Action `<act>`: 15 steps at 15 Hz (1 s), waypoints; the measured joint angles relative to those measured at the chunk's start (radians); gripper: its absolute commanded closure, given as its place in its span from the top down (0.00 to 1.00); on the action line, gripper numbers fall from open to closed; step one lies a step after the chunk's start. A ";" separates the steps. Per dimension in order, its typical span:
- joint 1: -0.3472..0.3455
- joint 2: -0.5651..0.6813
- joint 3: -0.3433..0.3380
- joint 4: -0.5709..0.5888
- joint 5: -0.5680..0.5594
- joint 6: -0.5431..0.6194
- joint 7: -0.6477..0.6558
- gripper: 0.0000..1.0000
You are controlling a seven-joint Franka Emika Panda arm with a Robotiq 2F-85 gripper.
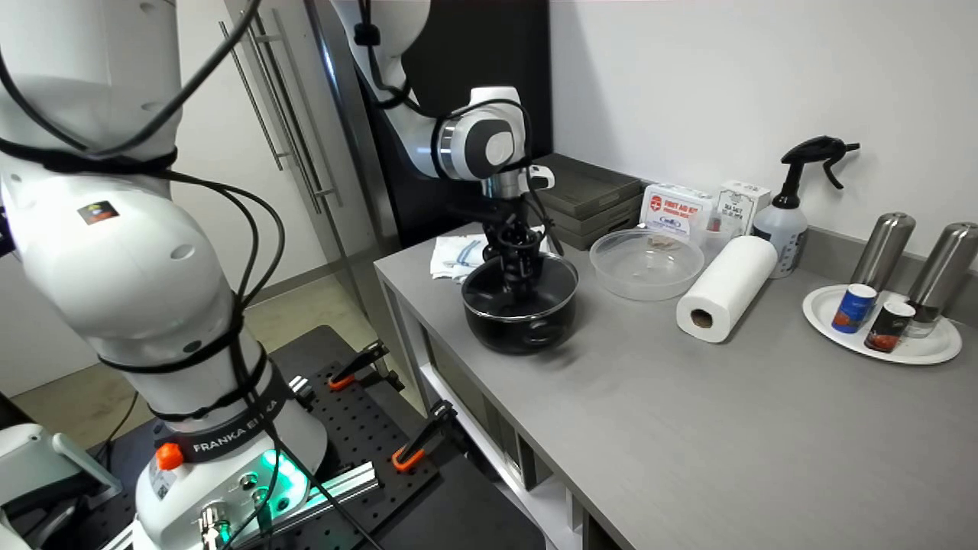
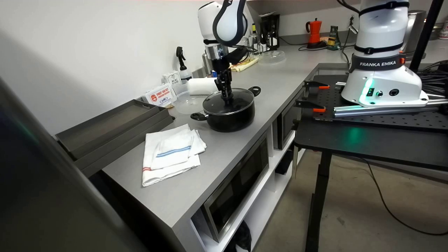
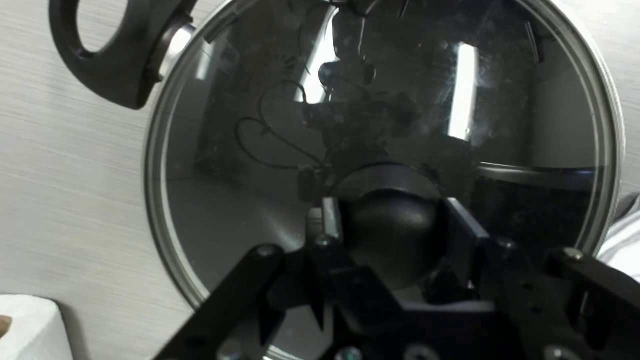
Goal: Put the glass lid on the black pot.
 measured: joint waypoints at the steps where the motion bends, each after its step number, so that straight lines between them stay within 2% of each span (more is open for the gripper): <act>1: 0.001 0.001 0.000 0.002 0.000 0.000 0.000 0.26; 15: 0.012 0.003 0.000 0.012 0.000 0.000 0.001 0.26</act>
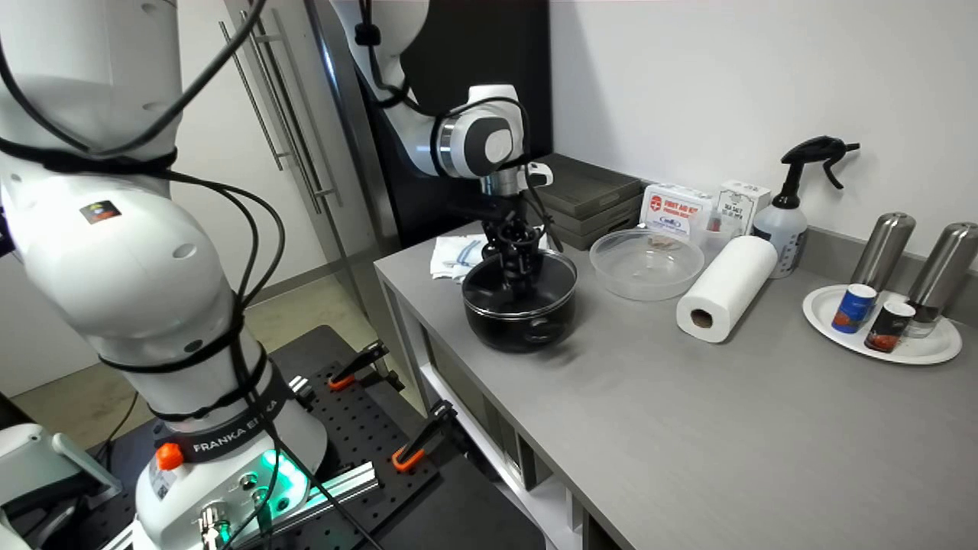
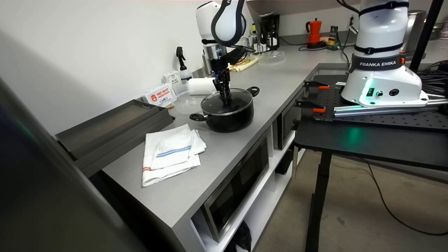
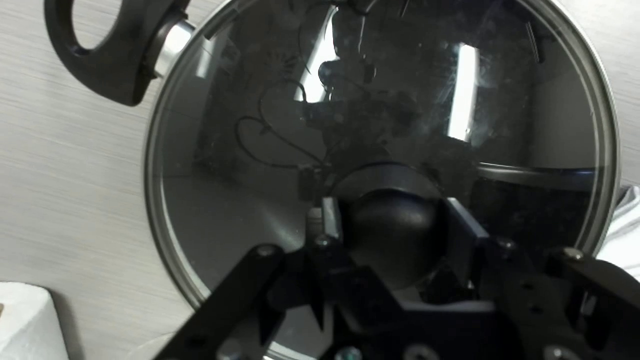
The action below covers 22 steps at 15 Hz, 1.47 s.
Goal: Put the glass lid on the black pot.
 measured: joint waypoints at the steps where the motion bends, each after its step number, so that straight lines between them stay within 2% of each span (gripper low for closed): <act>1: 0.001 0.000 0.000 0.000 0.000 0.000 0.000 0.26; 13: 0.013 0.000 0.000 0.003 0.000 0.000 0.001 0.26; 14: 0.013 0.000 0.000 0.003 0.000 0.000 0.001 0.76; 15: 0.013 0.000 0.000 0.003 0.000 0.000 0.001 0.77; 18: 0.014 -0.002 0.000 0.006 0.000 0.000 0.001 0.96; 19: 0.014 -0.005 0.000 0.008 0.000 0.000 0.001 1.00; 22: 0.014 -0.011 0.000 0.015 0.000 0.000 0.001 1.00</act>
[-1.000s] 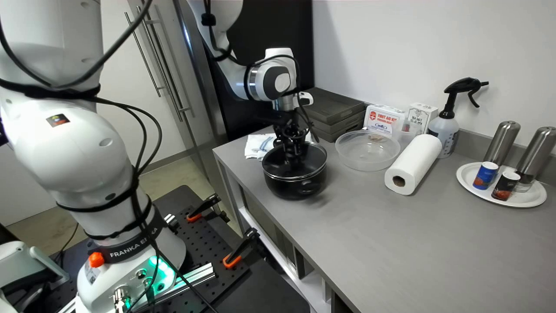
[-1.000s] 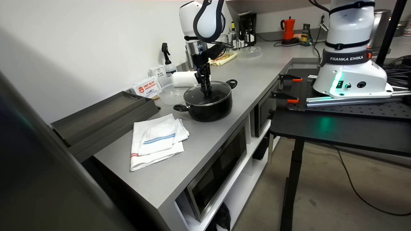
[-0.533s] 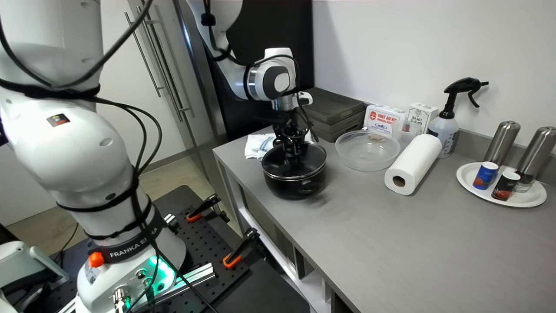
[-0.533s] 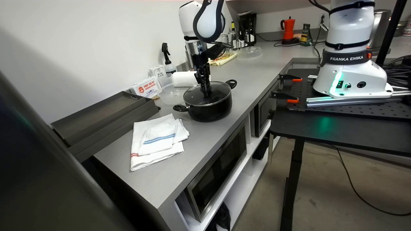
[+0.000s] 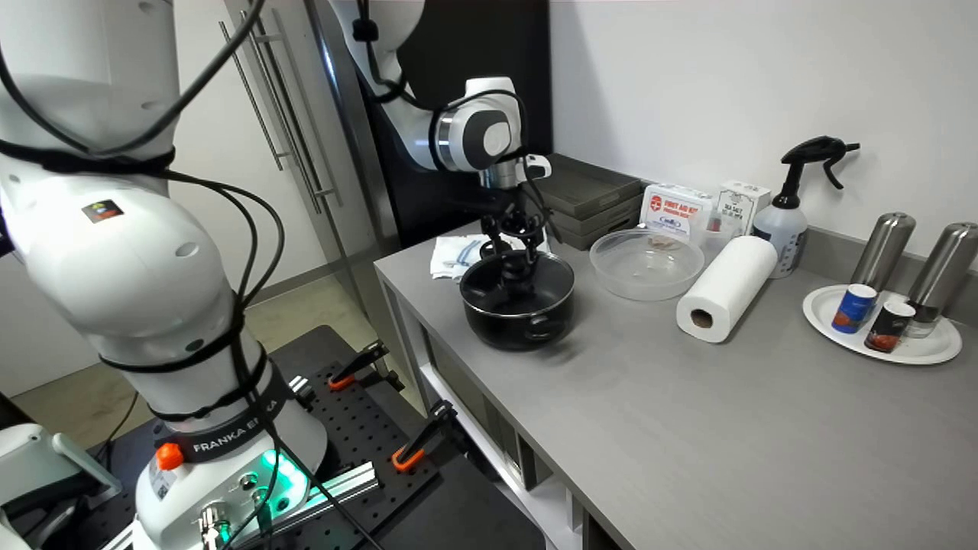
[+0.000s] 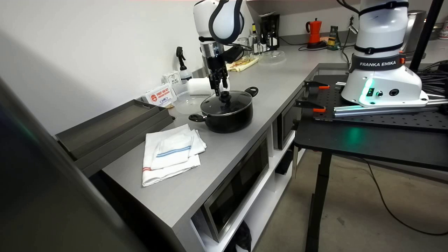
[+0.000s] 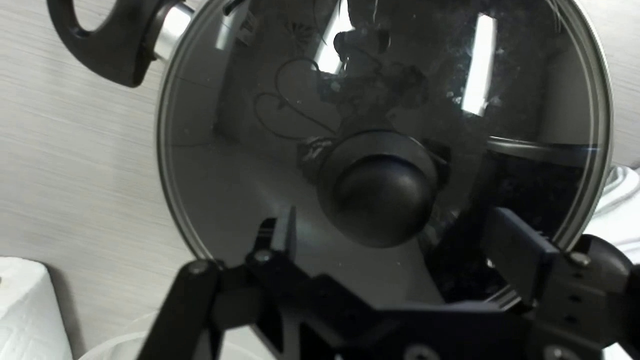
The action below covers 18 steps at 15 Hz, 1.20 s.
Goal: Put the glass lid on the black pot.
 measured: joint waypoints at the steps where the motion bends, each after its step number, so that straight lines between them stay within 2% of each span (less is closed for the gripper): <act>1: 0.000 -0.001 0.000 0.001 0.000 0.000 0.000 1.00; 12: 0.001 -0.010 0.000 0.005 0.000 0.000 0.002 1.00; 18: 0.005 -0.095 0.000 -0.043 -0.004 -0.001 0.004 1.00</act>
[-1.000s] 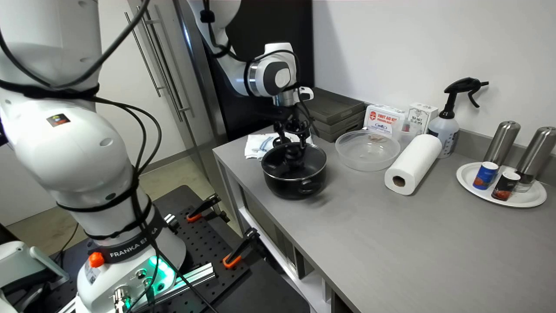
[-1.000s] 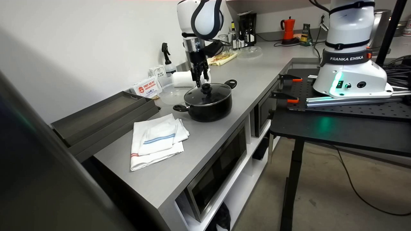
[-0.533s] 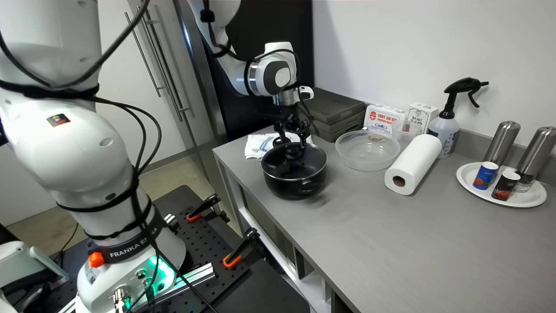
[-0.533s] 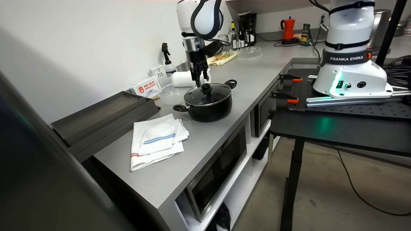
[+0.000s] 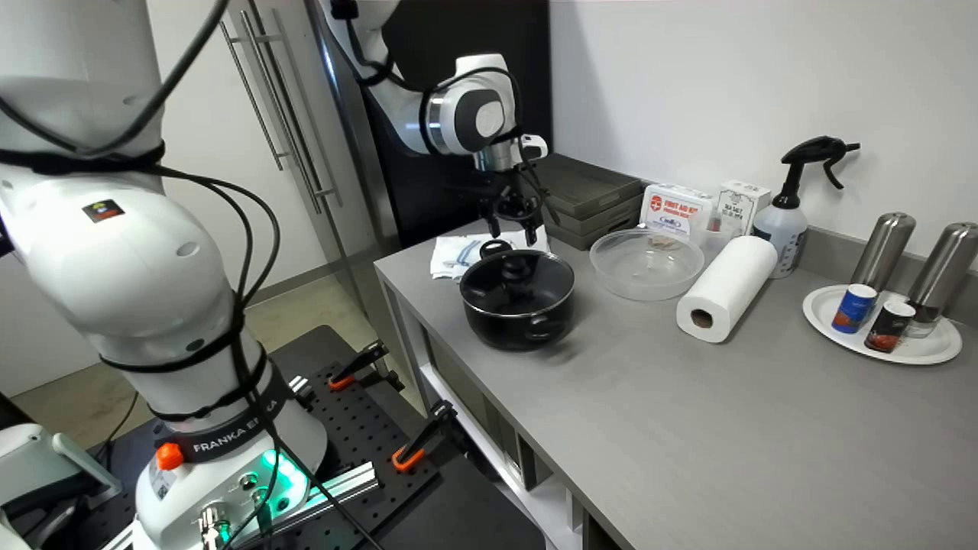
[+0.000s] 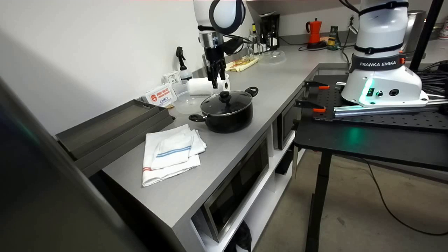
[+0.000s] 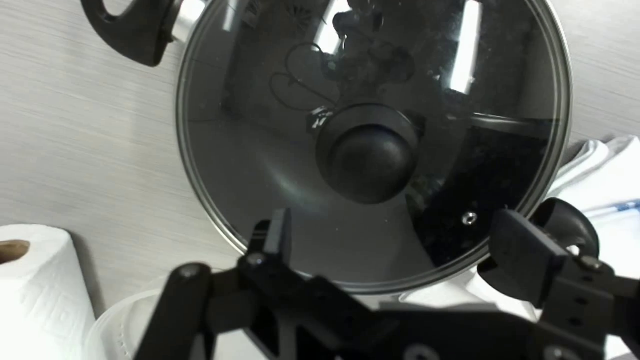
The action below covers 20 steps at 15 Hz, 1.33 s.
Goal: Put the glass lid on the black pot.
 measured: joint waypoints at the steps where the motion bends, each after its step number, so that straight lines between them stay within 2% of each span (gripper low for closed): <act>1: 0.000 -0.021 0.000 -0.013 -0.002 -0.001 0.002 1.00; 5: 0.000 -0.102 -0.004 -0.061 -0.021 -0.017 0.026 1.00; 10: -0.012 -0.192 -0.013 -0.114 -0.100 -0.042 0.097 1.00; 20: -0.094 -0.310 -0.015 -0.192 -0.159 -0.068 0.126 1.00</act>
